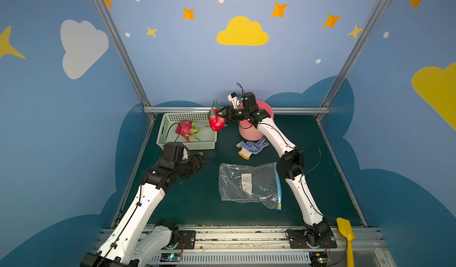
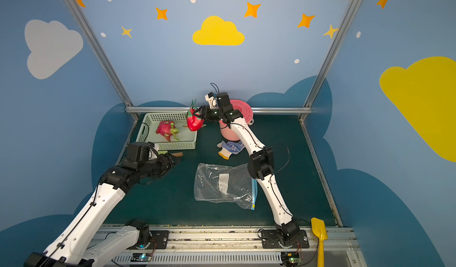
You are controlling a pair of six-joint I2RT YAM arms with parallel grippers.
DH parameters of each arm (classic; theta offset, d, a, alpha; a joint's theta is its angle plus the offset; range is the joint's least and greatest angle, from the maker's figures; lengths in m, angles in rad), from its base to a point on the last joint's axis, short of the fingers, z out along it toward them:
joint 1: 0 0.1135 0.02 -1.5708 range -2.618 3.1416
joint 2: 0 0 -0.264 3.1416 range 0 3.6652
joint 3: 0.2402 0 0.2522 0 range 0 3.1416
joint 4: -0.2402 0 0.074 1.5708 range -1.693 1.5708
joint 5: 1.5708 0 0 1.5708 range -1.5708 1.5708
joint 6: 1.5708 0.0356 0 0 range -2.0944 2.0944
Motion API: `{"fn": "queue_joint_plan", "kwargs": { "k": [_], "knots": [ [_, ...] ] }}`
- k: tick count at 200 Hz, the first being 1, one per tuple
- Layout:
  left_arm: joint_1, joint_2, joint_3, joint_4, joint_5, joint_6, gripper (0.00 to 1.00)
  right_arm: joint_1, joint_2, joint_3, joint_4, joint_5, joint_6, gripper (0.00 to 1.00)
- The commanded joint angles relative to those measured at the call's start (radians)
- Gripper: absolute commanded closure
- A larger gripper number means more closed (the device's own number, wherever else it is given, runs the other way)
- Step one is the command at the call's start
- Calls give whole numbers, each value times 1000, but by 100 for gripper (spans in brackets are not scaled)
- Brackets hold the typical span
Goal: Open the zip-top bag and take out the dragon fruit
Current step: Place the dragon fruit in the basket, then reset both arms
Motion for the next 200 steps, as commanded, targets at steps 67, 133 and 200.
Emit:
{"fn": "queue_joint_plan", "kwargs": {
  "k": [67,133,200],
  "knots": [
    [127,-113,-32,-40,85,-1,25,68,73,45,328,67,11,8],
    [159,-181,-75,44,-89,96,13,64,-578,-571,508,59,-297,8],
    [160,-395,-310,204,-560,260,10,-178,-1474,-1499,97,454,-432,8]
  ]
}}
